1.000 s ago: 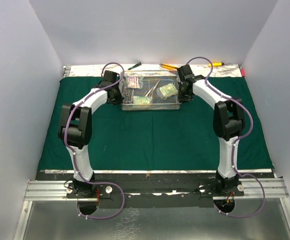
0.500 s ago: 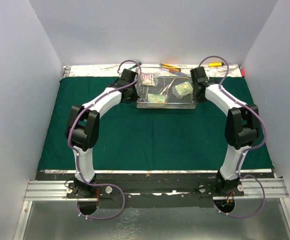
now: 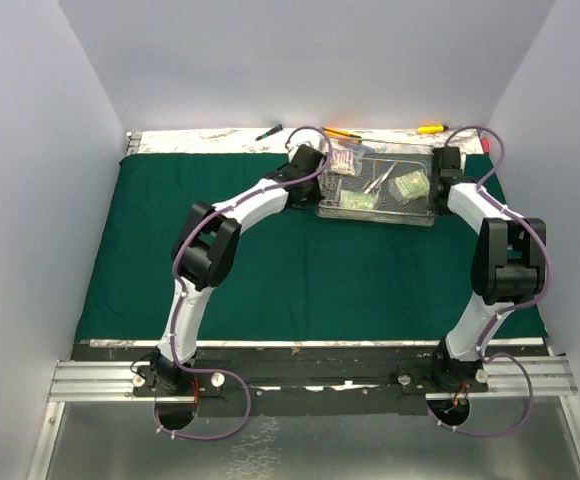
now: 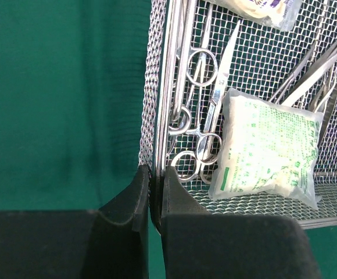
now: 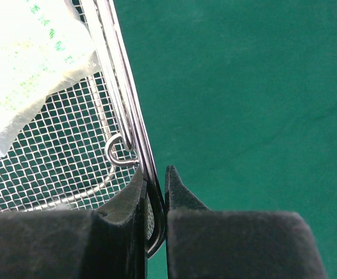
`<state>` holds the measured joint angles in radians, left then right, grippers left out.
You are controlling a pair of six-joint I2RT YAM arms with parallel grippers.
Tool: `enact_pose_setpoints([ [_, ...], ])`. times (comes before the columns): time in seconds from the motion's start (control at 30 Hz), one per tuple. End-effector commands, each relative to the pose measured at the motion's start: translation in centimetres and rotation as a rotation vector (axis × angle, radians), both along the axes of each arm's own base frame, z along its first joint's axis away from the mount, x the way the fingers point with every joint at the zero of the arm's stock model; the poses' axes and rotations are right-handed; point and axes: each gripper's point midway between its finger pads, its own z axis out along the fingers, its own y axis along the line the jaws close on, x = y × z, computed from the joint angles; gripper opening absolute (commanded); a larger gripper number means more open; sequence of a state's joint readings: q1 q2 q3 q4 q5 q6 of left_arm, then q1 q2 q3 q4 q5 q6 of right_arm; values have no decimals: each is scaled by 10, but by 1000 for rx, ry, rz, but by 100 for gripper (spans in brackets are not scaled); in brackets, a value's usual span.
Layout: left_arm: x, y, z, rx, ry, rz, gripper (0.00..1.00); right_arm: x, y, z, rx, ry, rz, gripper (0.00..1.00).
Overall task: Open and lay out the surgical kit
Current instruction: Place the container in the surgical kit.
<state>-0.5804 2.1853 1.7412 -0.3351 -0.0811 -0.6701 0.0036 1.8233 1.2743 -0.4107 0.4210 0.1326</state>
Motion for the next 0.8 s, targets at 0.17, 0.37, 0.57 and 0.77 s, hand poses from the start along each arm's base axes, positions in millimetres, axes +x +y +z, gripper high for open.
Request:
enact_pose_setpoints([
  [0.17,4,-34,28,-60,-70,-45,0,27,-95,40,-159,-224,-152,1],
  [0.37,-16,-22,-4,-27,20,-21,7,26,-84,18,-104,-183,-105,11],
  [0.57,-17,-21,-4,-20,32,-16,23,21,-81,7,-89,-148,-98,31],
  [0.77,-12,-17,5,-9,18,-3,40,25,-72,15,-36,-147,-70,48],
])
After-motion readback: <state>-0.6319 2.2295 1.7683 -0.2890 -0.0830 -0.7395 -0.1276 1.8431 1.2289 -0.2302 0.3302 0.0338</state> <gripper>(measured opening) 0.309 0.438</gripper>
